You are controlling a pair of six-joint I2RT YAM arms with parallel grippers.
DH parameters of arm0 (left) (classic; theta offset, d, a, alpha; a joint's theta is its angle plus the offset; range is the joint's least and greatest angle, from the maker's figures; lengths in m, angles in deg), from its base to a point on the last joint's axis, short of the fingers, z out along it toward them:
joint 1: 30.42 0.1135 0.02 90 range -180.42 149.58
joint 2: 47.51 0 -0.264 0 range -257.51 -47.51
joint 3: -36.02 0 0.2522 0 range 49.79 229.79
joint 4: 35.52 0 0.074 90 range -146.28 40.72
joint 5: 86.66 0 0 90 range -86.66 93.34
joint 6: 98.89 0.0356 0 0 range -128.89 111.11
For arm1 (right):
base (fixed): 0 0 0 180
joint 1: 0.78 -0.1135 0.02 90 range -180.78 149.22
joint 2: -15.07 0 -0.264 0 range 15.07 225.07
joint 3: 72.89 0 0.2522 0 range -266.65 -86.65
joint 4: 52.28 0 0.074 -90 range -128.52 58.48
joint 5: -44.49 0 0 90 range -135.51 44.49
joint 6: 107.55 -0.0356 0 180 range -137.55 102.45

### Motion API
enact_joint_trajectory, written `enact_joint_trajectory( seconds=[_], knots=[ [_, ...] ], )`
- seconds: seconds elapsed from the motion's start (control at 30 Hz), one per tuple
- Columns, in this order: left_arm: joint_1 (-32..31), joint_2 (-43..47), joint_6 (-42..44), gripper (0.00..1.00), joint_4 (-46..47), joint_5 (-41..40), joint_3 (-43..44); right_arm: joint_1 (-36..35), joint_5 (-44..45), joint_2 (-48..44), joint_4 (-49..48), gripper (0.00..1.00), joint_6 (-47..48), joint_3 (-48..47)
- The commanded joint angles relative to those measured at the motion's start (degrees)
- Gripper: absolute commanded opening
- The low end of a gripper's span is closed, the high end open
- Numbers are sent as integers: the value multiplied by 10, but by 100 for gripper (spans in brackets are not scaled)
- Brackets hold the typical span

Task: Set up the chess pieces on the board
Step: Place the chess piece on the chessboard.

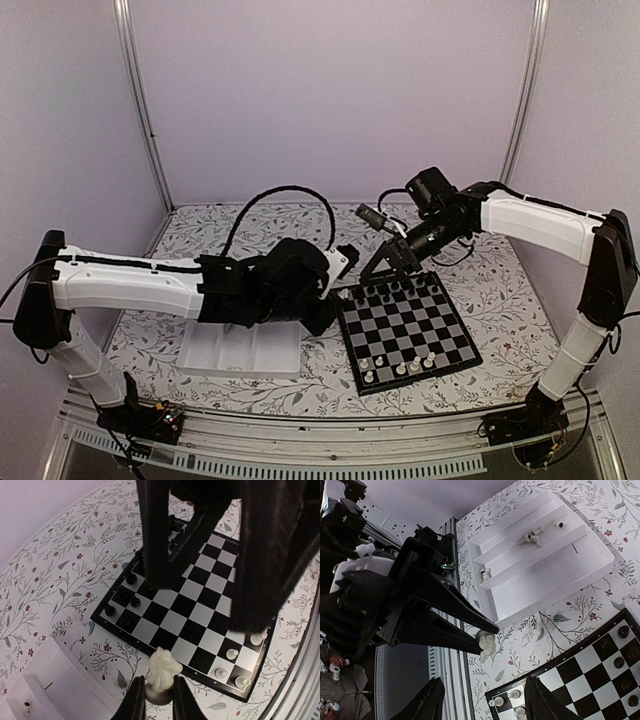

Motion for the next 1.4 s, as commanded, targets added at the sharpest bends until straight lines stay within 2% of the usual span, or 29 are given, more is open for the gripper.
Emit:
enact_joint_trajectory(
  seconds=[0.0, 0.27, 0.6, 0.77, 0.87, 1.0, 1.07, 1.13, 1.23, 1.37],
  knots=[
    [-18, -22, 18, 6, 33, -11, 30, -24, -35, 7, 2, 53, -11, -7],
    [-30, -35, 24, 6, 39, -25, 56, -28, -47, 23, -4, 44, -22, -1],
    [-35, -43, 25, 6, 31, -36, 64, -28, 5, 18, -8, 44, -28, -13],
    [-36, -37, 22, 6, 35, -58, 62, -27, -7, 22, -10, 41, -29, 6],
    [-36, -38, 19, 5, 34, -62, 61, -28, -9, 22, -10, 33, -29, 3],
    [-37, -40, 16, 6, 34, -62, 61, -27, -18, 22, -10, 12, -25, 2],
    [-38, -42, 16, 8, 34, -65, 62, -28, -18, 23, -11, 1, -23, 1],
    [-38, -44, 12, 14, 29, -71, 63, -27, -13, 22, -10, 0, -19, -1],
    [-39, -48, 11, 30, -1, -76, 73, -27, 27, 17, 6, 0, 2, -17],
    [-46, -22, 26, 38, -29, -88, 54, -26, 147, -16, 20, 0, 57, -15]
  ],
)
